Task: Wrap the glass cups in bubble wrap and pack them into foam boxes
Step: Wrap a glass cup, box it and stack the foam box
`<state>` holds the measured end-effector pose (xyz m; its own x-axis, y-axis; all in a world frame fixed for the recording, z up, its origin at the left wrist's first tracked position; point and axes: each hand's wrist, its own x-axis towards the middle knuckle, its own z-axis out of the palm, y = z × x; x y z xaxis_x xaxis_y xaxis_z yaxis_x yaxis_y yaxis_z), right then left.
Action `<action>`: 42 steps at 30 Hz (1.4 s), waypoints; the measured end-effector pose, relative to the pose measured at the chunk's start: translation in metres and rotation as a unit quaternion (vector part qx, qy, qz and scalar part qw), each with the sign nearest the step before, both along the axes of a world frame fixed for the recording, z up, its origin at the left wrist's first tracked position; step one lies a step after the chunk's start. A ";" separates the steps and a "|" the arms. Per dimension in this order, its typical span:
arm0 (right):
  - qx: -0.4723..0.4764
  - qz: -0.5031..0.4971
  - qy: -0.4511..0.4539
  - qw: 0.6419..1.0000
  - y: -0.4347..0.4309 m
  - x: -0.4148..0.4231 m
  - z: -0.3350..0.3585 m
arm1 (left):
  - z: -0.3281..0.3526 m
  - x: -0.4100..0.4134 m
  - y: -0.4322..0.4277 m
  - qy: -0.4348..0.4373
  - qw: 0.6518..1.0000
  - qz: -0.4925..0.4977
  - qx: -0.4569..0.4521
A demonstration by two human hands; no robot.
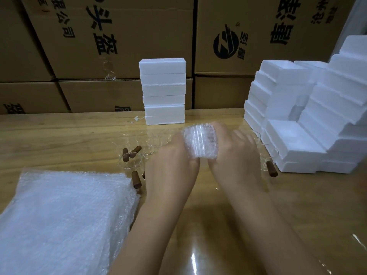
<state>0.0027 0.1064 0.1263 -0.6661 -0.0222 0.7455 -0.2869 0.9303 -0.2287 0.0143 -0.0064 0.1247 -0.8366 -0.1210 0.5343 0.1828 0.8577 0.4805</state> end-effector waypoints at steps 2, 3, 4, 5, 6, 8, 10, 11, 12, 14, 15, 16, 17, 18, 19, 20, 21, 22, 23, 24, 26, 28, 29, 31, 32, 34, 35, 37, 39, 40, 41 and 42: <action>0.019 0.022 0.007 1.000 0.000 0.000 0.000 | 0.001 0.000 -0.001 -0.005 0.999 0.026 -0.032; 0.025 0.036 0.013 0.999 0.001 -0.001 0.000 | 0.001 0.000 -0.001 -0.016 0.998 0.036 -0.044; 0.029 0.050 0.014 0.998 0.002 -0.002 0.000 | 0.000 -0.001 -0.002 -0.029 0.997 0.047 -0.055; 0.033 0.065 0.011 0.997 0.003 -0.002 -0.001 | 0.000 -0.002 -0.003 -0.041 0.995 0.060 -0.067; 0.039 0.079 0.000 0.996 0.004 -0.002 -0.001 | 0.000 -0.003 -0.005 -0.053 0.993 0.072 -0.076; 0.064 0.102 -0.050 0.991 0.003 -0.001 -0.001 | 0.000 -0.005 -0.008 -0.073 0.989 0.097 -0.090; 0.089 0.127 -0.110 0.982 0.002 0.002 0.001 | 0.001 -0.007 -0.013 -0.092 0.986 0.104 -0.088; 0.093 0.137 -0.135 0.977 0.002 0.003 0.001 | 0.000 -0.008 -0.014 -0.099 0.986 0.102 -0.085; 0.096 0.143 -0.151 0.973 0.002 0.003 0.001 | 0.000 -0.008 -0.015 -0.104 0.986 0.100 -0.085; 0.108 0.131 -0.154 0.973 0.001 0.001 0.000 | 0.001 -0.008 -0.014 -0.106 0.985 0.104 -0.090; 0.111 0.116 -0.145 0.976 0.000 0.000 -0.001 | 0.001 -0.006 -0.013 -0.105 0.984 0.108 -0.094; 0.109 0.097 -0.131 0.981 -0.001 0.000 -0.002 | 0.002 -0.005 -0.010 -0.102 0.984 0.114 -0.095; 0.101 0.076 -0.105 0.986 -0.003 0.000 -0.002 | 0.002 -0.003 -0.008 -0.098 0.984 0.118 -0.094; 0.085 0.056 -0.074 0.992 -0.003 0.000 -0.003 | 0.003 -0.001 -0.006 -0.096 0.984 0.120 -0.092; 0.068 0.038 -0.047 0.996 -0.003 0.000 -0.003 | 0.003 0.000 -0.003 -0.092 0.984 0.120 -0.090; 0.055 0.029 -0.030 0.998 -0.003 0.000 -0.003 | 0.004 0.001 -0.001 -0.086 0.985 0.119 -0.089; 0.046 0.023 -0.012 0.999 -0.002 0.000 -0.003 | 0.005 0.002 0.000 -0.080 0.986 0.116 -0.089; 0.039 0.017 0.005 0.999 -0.002 0.000 -0.003 | 0.005 0.003 0.002 -0.073 0.987 0.112 -0.091; 0.030 0.011 0.016 0.999 -0.001 0.000 -0.003 | 0.005 0.004 0.002 -0.068 0.988 0.105 -0.092; 0.022 0.008 0.017 1.000 0.000 0.000 -0.002 | 0.005 0.005 0.002 -0.061 0.990 0.093 -0.091; 0.011 0.008 0.013 1.000 0.002 0.000 -0.002 | 0.006 0.006 0.001 -0.050 0.991 0.073 -0.102; 0.011 0.013 0.014 1.000 0.003 0.000 0.000 | 0.008 0.008 -0.002 -0.031 0.989 0.063 -0.129; 0.015 0.022 0.018 0.999 0.003 0.000 0.001 | 0.008 0.008 -0.003 -0.020 0.990 0.048 -0.132; 0.028 0.040 0.008 0.999 0.002 0.000 0.002 | 0.007 0.008 -0.002 -0.005 0.994 0.010 -0.113; 0.038 0.050 -0.005 0.998 0.002 0.001 0.003 | 0.006 0.007 -0.003 -0.002 0.995 0.003 -0.098; 0.055 0.069 -0.034 0.996 0.001 0.001 0.002 | 0.004 0.003 -0.005 -0.005 0.998 0.004 -0.064; 0.066 0.079 -0.061 0.993 0.001 0.002 0.002 | 0.004 0.001 -0.006 -0.005 0.999 0.007 -0.040; 0.074 0.098 -0.136 0.983 0.000 0.003 0.005 | 0.002 -0.002 -0.010 -0.007 1.000 0.018 -0.012; 0.062 0.102 -0.171 0.978 0.002 0.004 0.005 | -0.001 -0.005 -0.014 -0.004 1.000 0.024 -0.014; 0.057 0.099 -0.180 0.977 0.004 0.005 0.004 | -0.002 -0.006 -0.015 -0.003 0.999 0.027 -0.016; 0.054 0.091 -0.186 0.977 0.006 0.005 0.003 | -0.003 -0.006 -0.016 -0.006 0.999 0.029 -0.014; 0.049 0.081 -0.195 0.976 0.007 0.005 0.002 | -0.004 -0.007 -0.014 -0.015 0.999 0.027 -0.009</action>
